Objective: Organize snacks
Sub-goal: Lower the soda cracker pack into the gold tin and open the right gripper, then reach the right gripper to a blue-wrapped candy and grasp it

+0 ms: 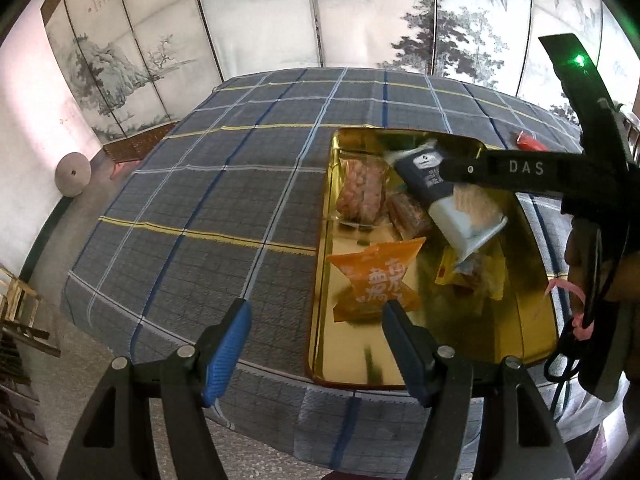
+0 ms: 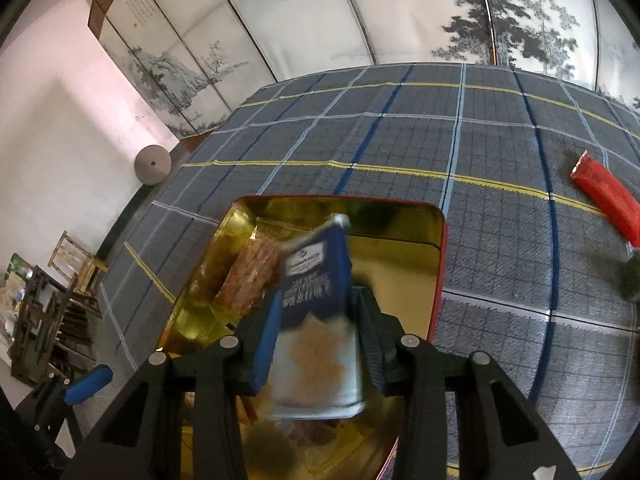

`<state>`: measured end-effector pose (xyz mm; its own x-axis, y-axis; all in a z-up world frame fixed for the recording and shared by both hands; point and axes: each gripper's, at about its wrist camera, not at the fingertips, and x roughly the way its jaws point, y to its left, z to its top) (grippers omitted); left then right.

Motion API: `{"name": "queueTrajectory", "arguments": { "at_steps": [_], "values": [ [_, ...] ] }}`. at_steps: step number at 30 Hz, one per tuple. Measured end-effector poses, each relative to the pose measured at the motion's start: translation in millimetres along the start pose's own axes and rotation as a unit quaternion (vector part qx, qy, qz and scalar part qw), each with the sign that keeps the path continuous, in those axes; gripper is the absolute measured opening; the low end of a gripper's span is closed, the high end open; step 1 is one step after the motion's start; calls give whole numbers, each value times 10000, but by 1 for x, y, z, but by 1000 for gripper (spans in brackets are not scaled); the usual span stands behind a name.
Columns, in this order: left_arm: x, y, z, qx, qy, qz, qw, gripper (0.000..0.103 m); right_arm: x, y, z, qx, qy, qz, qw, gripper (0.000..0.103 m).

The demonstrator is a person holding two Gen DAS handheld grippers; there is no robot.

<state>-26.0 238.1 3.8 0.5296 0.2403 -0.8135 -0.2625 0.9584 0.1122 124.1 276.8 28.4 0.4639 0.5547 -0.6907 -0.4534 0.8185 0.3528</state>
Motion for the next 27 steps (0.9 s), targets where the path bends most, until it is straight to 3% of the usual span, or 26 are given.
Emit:
{"name": "queueTrajectory", "arguments": {
  "at_steps": [11,18,23,27],
  "values": [
    [-1,-3,-2,74,-13,21,10000,69,-12,-10,-5,141,-141,175,9996,37],
    [-5,-9,-2,170,-72,-21,9998,69,-50,-37,-28,479,-495,373,9969,38],
    [-10,-21,-1,384,-132,-66,9992,69,-91,-79,-57,640,-746,-28,9952,39],
    [-15,-31,0,475,-165,-155,9986,69,-132,-125,-81,749,-941,-597,9909,45]
  ]
}}
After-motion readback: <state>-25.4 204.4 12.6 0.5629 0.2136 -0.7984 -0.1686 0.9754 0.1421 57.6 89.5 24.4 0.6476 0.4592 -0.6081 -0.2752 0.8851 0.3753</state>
